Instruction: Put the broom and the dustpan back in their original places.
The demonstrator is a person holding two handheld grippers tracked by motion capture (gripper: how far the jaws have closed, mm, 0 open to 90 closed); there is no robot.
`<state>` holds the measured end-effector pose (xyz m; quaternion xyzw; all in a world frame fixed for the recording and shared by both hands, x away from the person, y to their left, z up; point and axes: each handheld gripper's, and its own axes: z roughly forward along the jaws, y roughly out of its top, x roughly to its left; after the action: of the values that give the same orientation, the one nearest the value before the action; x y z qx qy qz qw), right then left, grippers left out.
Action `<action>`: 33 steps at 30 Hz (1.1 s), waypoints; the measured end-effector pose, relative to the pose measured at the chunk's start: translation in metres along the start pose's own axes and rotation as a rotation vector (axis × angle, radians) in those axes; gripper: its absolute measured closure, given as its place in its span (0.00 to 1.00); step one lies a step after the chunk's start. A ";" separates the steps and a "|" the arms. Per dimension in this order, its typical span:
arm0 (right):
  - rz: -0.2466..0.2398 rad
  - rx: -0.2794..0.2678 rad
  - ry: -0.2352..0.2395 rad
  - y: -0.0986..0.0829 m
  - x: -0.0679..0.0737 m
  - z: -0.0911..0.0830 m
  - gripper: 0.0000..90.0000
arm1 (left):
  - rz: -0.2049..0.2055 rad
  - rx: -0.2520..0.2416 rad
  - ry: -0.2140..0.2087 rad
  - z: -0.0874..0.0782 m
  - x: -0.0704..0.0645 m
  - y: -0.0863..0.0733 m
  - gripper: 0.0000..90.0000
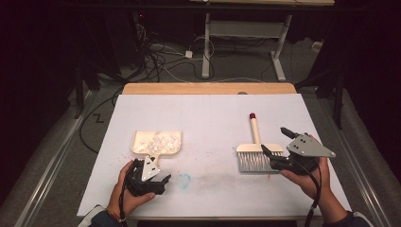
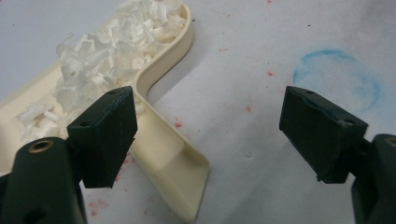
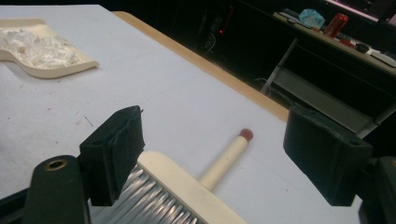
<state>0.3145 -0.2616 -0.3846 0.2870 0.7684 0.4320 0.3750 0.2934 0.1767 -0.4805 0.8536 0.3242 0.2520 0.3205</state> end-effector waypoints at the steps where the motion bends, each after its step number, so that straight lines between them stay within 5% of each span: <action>1: -0.002 0.000 -0.003 -0.002 0.000 -0.001 0.23 | 0.000 0.001 0.001 0.000 0.000 0.000 0.21; 13: -0.003 -0.017 0.006 -0.018 -0.001 -0.010 0.23 | 0.005 -0.015 0.022 -0.003 0.000 0.001 0.21; 33: 0.033 0.005 -0.005 -0.054 0.002 -0.025 0.21 | 0.017 0.001 -0.004 0.002 -0.002 0.002 0.21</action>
<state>0.2863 -0.2965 -0.4237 0.3020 0.7636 0.4353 0.3690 0.2939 0.1729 -0.4806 0.8570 0.3164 0.2530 0.3183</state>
